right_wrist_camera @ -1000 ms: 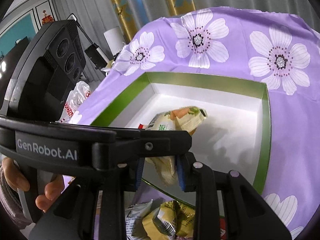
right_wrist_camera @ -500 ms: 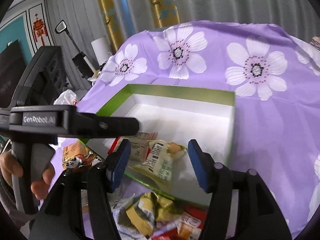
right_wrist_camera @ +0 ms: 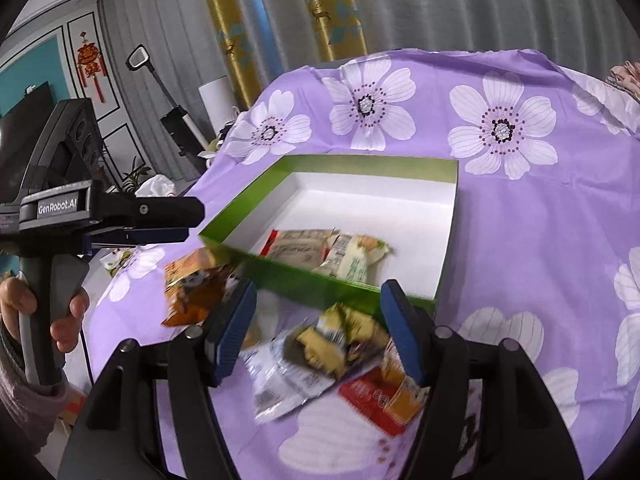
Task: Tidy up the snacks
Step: 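Withdraw the left tool and move it toward the clear biscuit pack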
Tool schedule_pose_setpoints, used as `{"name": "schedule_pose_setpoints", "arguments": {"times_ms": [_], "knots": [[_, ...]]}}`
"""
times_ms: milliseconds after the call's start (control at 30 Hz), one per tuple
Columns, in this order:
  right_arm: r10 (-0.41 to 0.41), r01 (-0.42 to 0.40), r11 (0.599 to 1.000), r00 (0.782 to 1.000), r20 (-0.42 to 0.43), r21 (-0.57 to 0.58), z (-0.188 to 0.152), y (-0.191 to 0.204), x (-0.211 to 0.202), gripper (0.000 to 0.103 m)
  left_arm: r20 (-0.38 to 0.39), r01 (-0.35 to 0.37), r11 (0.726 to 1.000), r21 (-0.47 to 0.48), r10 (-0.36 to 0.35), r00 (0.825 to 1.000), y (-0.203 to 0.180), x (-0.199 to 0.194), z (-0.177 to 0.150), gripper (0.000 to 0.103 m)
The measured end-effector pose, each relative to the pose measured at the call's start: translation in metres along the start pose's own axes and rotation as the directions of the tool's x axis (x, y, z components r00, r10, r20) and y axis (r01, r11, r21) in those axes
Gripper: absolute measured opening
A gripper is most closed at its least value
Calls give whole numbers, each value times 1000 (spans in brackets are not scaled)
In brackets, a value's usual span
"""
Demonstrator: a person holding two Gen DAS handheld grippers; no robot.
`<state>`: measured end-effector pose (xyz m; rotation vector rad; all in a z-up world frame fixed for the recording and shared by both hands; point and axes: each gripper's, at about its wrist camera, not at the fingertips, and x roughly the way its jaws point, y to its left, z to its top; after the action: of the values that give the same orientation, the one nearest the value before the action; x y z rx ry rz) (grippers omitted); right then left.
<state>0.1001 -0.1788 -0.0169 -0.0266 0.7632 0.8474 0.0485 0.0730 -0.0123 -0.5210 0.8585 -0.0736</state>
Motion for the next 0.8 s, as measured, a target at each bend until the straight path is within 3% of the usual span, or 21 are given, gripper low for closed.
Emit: {"name": "schedule_pose_setpoints", "arguments": {"times_ms": [200,367,567,800], "knots": [[-11,10,1000,1000,-13,-29,-20,12,-13,65,20,-73,996,-42,74,997,18,-30,-37,87],[37,-38,999,999,-37,-37,-34,22,-19,65,-4,-103,986,-130,103,995,40,-40,-59,87],[122,-129,988,988,-90,-80,-52,51,-11,65,-65,-119,944,-307,104,993,65,-36,-81,87],[167,-187,976,973,-162,-115,-67,75,7,65,-84,-123,942,-311,102,991,64,-33,-91,87]]}}
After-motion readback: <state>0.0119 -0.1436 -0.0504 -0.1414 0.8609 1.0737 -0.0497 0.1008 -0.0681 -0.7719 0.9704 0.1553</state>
